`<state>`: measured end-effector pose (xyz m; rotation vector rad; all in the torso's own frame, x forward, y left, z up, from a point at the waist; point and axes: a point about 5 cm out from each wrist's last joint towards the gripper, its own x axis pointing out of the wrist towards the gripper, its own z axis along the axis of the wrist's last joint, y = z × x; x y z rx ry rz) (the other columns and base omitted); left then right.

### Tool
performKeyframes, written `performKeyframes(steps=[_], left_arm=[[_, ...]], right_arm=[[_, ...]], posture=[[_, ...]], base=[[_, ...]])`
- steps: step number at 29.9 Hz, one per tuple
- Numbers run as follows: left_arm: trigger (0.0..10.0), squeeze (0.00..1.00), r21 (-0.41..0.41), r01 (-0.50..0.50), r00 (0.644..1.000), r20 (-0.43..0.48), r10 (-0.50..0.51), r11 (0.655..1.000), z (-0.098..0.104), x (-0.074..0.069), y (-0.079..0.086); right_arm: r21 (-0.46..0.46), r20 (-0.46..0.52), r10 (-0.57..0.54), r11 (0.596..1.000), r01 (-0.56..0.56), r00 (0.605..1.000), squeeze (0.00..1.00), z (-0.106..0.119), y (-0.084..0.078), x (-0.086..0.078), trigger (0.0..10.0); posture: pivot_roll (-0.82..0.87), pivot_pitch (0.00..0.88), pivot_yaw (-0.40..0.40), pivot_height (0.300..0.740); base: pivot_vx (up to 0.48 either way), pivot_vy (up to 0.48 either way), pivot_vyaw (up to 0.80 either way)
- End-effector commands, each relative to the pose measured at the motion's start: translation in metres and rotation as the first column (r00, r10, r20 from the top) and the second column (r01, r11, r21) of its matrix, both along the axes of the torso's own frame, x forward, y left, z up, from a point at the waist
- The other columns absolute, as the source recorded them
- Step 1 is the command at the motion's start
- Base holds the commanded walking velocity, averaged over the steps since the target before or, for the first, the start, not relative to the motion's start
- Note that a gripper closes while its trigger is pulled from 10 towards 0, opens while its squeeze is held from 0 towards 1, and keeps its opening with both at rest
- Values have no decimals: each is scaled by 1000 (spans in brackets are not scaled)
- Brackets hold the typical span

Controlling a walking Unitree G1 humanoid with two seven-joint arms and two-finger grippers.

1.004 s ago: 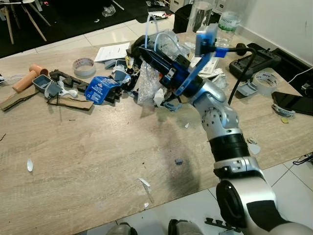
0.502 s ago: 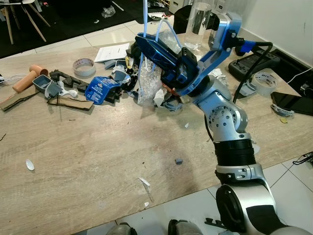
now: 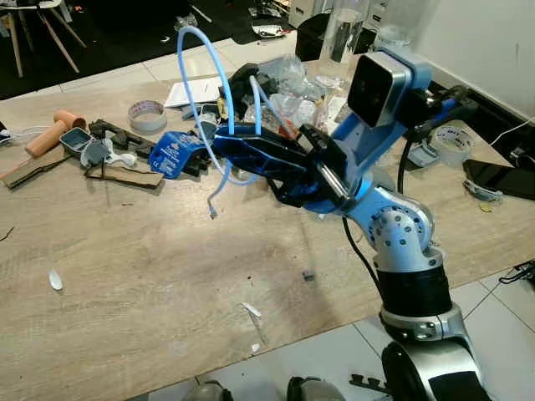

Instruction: Picking trash to rubbish bin

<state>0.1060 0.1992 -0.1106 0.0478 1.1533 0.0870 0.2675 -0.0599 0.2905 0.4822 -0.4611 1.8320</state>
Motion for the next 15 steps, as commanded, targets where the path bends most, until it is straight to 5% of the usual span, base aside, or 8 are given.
performKeyframes(steps=[1, 3, 4, 7, 15], left_arm=[[10000, 0, -21, 2, 1000, -24, -2, 1000, -3, -6, -7], [10000, 0, -21, 0, 1000, -24, 0, 1000, -3, -6, -7], [10000, 0, -19, 5, 1000, -31, -6, 1000, -3, -7, -7], [10000, 0, -17, 9, 999, -42, -10, 1000, -3, -8, -7], [10000, 0, -22, -5, 999, -47, 4, 1000, -4, -9, -7]], right_arm=[[-39, 29, 33, 999, -31, 999, 0, -1, 4, -8, 0], [-61, 30, 30, 998, -28, 999, 0, -4, 6, -9, 0], [-109, 25, 6, 994, -3, 1000, 0, -12, 9, -7, 10000], [-199, 8, -8, 980, 10, 1000, 0, -31, 14, -5, 10000], [-236, -16, -24, 972, 20, 1000, 0, -39, 15, -3, 10000]], posture=[[11, 107, -19, 740], [11, 107, -19, 740], [11, 103, -20, 740], [10, 104, -18, 740], [16, 115, -19, 740]], base=[[0, 0, 0], [0, 0, 0], [0, 0, 0], [0, 0, 0], [-392, 0, 0]])
